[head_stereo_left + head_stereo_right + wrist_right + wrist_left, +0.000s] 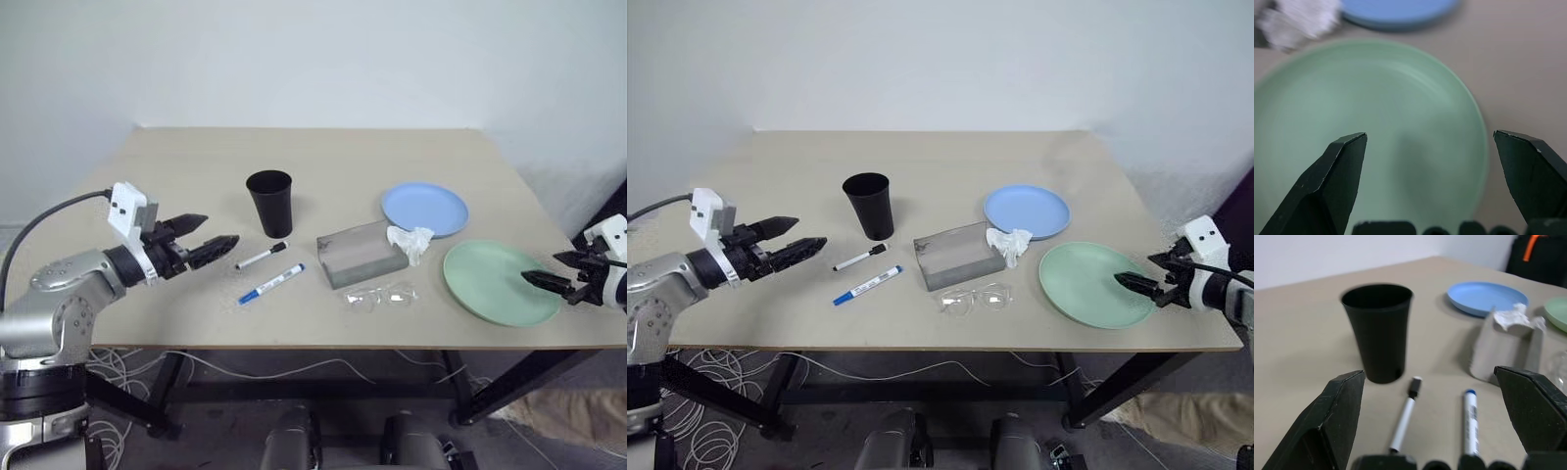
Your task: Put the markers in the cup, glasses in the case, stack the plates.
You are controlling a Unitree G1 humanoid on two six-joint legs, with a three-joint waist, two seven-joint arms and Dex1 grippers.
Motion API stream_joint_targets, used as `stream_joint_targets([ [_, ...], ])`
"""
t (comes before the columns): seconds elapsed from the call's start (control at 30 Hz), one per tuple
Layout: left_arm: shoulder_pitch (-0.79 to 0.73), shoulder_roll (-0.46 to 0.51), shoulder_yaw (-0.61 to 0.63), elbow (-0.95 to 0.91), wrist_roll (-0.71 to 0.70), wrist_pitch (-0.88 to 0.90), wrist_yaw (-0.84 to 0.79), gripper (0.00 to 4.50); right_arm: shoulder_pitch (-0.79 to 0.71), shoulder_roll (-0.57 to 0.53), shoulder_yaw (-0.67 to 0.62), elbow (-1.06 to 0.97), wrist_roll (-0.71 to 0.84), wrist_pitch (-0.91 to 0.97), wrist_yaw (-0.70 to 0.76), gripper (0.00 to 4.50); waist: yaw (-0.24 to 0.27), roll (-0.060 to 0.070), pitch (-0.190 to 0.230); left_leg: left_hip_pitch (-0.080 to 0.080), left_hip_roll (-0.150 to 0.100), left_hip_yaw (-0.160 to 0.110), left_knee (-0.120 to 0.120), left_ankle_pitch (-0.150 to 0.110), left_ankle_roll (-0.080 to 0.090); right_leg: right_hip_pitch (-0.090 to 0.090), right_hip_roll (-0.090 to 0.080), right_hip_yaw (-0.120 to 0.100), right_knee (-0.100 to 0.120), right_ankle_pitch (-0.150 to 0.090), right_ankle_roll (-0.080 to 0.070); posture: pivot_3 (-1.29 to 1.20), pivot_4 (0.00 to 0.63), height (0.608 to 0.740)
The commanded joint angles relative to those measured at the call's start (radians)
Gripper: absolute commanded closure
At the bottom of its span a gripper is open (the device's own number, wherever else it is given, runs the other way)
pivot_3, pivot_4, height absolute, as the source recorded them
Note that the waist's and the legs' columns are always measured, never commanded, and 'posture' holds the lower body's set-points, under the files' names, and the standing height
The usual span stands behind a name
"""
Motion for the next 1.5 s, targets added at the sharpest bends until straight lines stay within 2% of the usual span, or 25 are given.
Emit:
stream_joint_targets([
  [0.03,0.016,-0.001,0.002,-0.045,0.005,-0.080,-0.045,0.01,-0.036,0.010,-0.042,0.055,0.000,0.024,-0.054,0.00,-0.001,0.000,0.000,0.000,0.000,0.000,0.000,0.000,0.000,0.000,0.000,0.000,0.000,0.000,0.000,0.00,0.000,0.639],
  [0.3,0.115,-0.031,-0.014,-0.064,0.026,-0.213,-0.120,0.01,-0.086,0.059,-0.061,0.105,0.044,0.161,-0.114,0.00,-0.004,0.001,-0.001,0.000,0.001,0.000,0.000,0.000,0.001,-0.001,0.000,0.001,0.002,0.000,0.000,0.00,0.000,0.639],
  [0.33,0.131,-0.029,-0.020,-0.069,0.029,-0.222,-0.131,0.00,-0.094,0.067,-0.065,0.105,0.052,0.181,-0.119,0.18,-0.004,0.001,-0.001,0.000,0.001,0.000,0.001,0.000,0.001,-0.001,0.000,0.001,0.002,0.000,0.000,0.00,0.000,0.639],
  [0.43,0.159,-0.022,-0.034,-0.066,0.041,-0.245,-0.153,0.00,-0.110,0.086,-0.074,0.099,0.069,0.227,-0.136,0.90,-0.003,0.001,-0.001,0.000,0.001,0.000,0.001,0.000,0.001,-0.001,0.000,0.001,0.002,0.000,0.000,0.00,0.000,0.639],
  [0.67,0.177,-0.030,-0.041,-0.051,0.057,-0.271,-0.160,0.00,-0.181,0.132,-0.118,0.137,0.102,0.343,-0.212,3.42,0.000,0.002,-0.001,0.000,0.000,0.000,0.001,-0.001,0.001,-0.001,0.000,0.001,0.002,0.000,0.000,0.00,0.000,0.639],
  [0.77,0.181,-0.034,-0.041,-0.051,0.060,-0.273,-0.160,0.00,-0.236,0.158,-0.191,0.182,0.148,0.415,-0.264,4.46,-0.001,0.002,-0.001,0.000,0.000,0.001,0.001,-0.001,0.002,-0.002,0.000,0.001,0.002,0.000,0.000,0.00,0.000,0.639],
  [0.93,0.184,-0.035,-0.041,-0.045,0.064,-0.278,-0.159,0.00,-0.364,0.181,-0.360,0.315,0.232,0.498,-0.376,4.46,-0.002,0.003,-0.001,0.000,0.001,0.001,0.001,-0.001,0.002,-0.002,0.000,0.001,0.003,0.000,0.000,0.00,0.000,0.639],
  [1.07,0.177,-0.032,-0.041,-0.036,0.065,-0.279,-0.162,0.00,-0.438,0.181,-0.425,0.339,0.268,0.524,-0.432,4.46,0.000,0.003,-0.001,0.000,0.000,0.001,0.000,-0.001,0.002,-0.002,0.000,0.001,0.003,0.000,0.000,0.00,0.000,0.639],
  [1.37,0.143,-0.031,-0.055,-0.015,0.069,-0.278,-0.163,0.00,-0.640,0.301,-0.406,0.350,0.225,0.415,-0.670,4.46,-0.017,0.006,-0.003,0.000,0.001,0.002,0.000,-0.001,0.002,-0.004,0.000,0.002,0.005,0.000,0.000,0.00,0.000,0.639],
  [1.5,0.132,-0.038,-0.064,-0.009,0.069,-0.279,-0.156,0.00,-0.746,0.392,-0.368,0.508,0.162,0.216,-0.775,4.46,-0.025,0.006,-0.003,-0.001,0.001,0.002,0.000,0.000,0.003,-0.004,0.001,0.002,0.005,0.000,0.000,0.00,0.000,0.639],
])
